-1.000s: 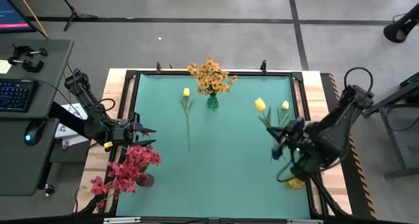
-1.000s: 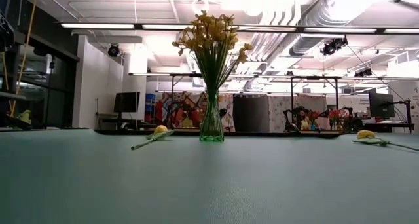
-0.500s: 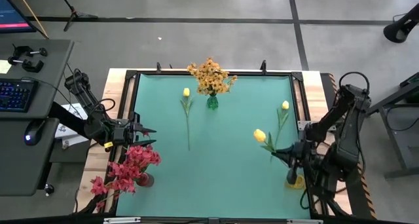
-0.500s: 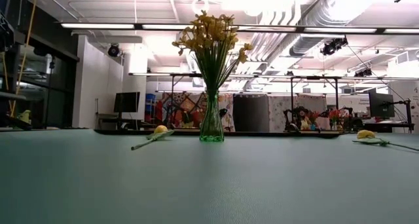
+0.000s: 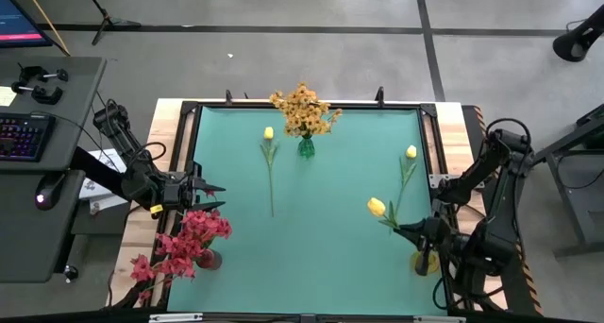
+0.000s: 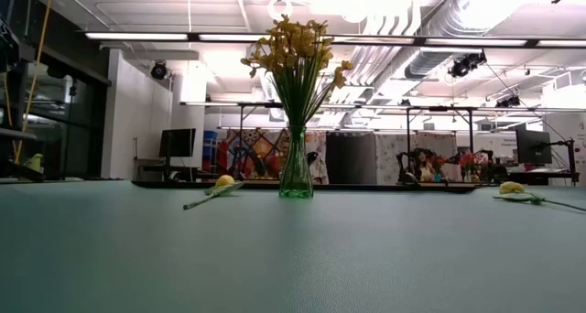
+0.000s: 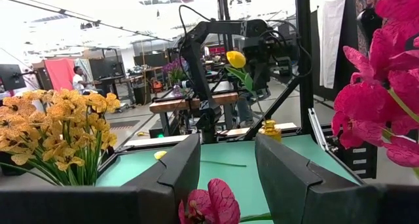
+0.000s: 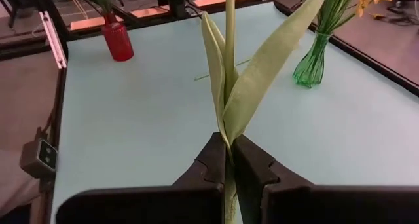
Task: Sort flowers into vase by color
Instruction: Put the bottom light yellow flower into the yellow flower
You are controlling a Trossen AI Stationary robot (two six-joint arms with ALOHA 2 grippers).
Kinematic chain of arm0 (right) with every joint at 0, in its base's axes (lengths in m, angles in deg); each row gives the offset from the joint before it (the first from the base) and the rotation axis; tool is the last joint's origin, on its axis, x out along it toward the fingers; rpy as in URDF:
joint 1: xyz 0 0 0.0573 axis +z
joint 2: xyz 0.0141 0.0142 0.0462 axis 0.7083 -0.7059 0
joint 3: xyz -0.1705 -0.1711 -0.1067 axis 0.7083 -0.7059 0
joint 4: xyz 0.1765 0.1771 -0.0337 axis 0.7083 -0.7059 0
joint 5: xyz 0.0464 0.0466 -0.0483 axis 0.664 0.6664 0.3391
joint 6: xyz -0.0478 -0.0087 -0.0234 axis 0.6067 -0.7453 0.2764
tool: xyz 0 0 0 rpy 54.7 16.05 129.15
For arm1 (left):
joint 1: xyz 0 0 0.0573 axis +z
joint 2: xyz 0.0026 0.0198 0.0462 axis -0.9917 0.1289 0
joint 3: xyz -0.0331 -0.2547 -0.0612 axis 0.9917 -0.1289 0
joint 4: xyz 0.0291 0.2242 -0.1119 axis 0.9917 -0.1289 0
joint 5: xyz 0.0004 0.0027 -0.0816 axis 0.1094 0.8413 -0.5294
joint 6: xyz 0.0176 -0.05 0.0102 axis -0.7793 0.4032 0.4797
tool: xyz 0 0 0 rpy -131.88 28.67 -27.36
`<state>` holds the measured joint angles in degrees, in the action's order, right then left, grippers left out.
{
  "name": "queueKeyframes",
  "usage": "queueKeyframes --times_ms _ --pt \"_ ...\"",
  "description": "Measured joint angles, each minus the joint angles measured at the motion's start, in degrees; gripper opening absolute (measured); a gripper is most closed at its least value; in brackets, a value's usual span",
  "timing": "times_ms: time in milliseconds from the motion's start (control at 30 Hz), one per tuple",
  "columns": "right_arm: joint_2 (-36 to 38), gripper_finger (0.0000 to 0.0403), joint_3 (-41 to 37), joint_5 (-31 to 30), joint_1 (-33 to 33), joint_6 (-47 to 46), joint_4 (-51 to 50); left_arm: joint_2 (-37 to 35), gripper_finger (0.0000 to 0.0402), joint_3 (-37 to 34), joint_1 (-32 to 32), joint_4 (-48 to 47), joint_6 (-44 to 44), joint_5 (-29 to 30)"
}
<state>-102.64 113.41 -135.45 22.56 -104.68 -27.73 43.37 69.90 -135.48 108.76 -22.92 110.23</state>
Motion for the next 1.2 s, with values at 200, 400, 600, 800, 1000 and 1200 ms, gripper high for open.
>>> queueKeyframes --times_ms 200,400,600,800,1000,1200 --pt "-2.05 0.0000 0.00 2.68 0.02 -0.18 -0.02 0.00 0.0136 0.00 0.00 -0.02 0.00 0.01" --pt "-2.29 0.0000 0.00 8.67 0.20 -4.46 -0.78 0.00 0.0136 0.00 0.00 -0.04 -0.02 0.01" --pt "-2.29 0.0000 0.00 13.08 0.26 -7.11 -1.11 0.00 0.0136 0.00 0.00 -0.03 0.00 0.00" --pt "-2.25 0.0000 0.00 20.72 0.24 -9.73 -1.10 0.00 0.0136 0.00 0.00 -0.04 -0.02 0.01" --pt "-2.25 0.0000 0.00 31.82 0.24 -16.48 -3.07 0.00 0.0136 0.00 0.00 -0.04 -0.02 0.00" --pt "-2.23 0.0000 0.00 36.84 0.26 -17.99 -4.52 0.00 0.0136 0.00 0.00 -0.04 -0.02 0.00"
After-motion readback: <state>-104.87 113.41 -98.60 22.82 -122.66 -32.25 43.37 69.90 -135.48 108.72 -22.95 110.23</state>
